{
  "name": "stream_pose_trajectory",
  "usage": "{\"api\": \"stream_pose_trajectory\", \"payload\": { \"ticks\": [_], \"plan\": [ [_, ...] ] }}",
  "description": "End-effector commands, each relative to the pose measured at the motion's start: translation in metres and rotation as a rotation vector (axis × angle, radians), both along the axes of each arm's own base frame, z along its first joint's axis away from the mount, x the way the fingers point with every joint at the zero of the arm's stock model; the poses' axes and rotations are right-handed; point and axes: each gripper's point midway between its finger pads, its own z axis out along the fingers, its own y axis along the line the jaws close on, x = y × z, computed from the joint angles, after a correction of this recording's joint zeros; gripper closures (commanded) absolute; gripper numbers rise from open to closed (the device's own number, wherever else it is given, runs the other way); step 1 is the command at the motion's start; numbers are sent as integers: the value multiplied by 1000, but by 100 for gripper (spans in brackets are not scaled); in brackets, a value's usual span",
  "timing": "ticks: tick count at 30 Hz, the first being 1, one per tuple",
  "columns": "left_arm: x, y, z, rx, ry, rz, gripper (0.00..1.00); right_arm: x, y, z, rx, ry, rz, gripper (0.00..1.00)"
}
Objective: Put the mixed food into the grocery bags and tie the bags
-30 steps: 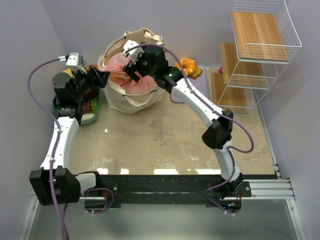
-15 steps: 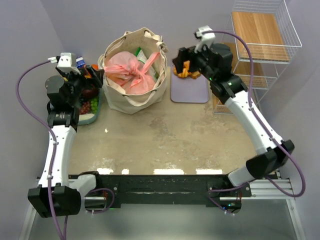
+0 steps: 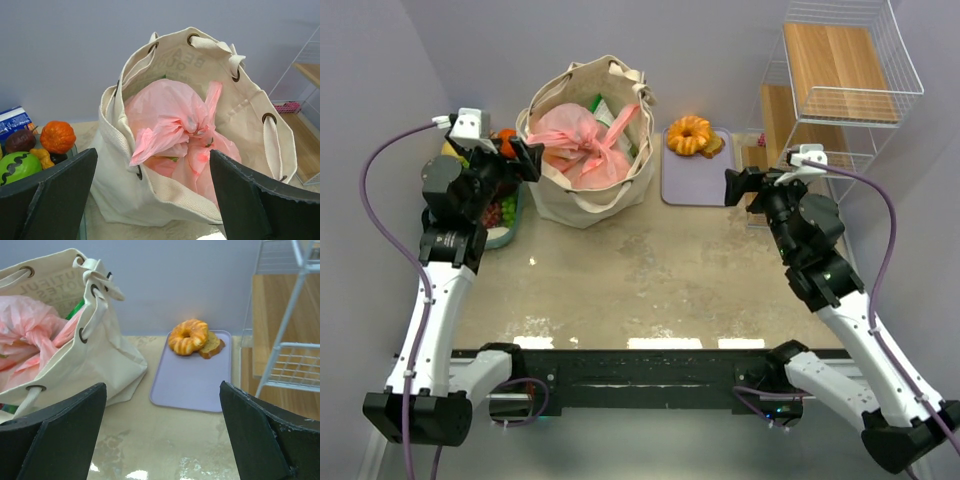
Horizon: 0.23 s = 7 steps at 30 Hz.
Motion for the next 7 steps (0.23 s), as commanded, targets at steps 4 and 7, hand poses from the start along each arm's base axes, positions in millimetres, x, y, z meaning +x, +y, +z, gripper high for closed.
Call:
{"api": "stream_pose_trajectory", "payload": {
  "ticks": [4,7],
  "plan": [
    [-2,3,16,25,-53,21,0,-1,-17,6,52,-60,-86,1],
    [-3,4,14,26,-55,24,0,-2,-16,4,53,-61,-83,1]
  ]
}}
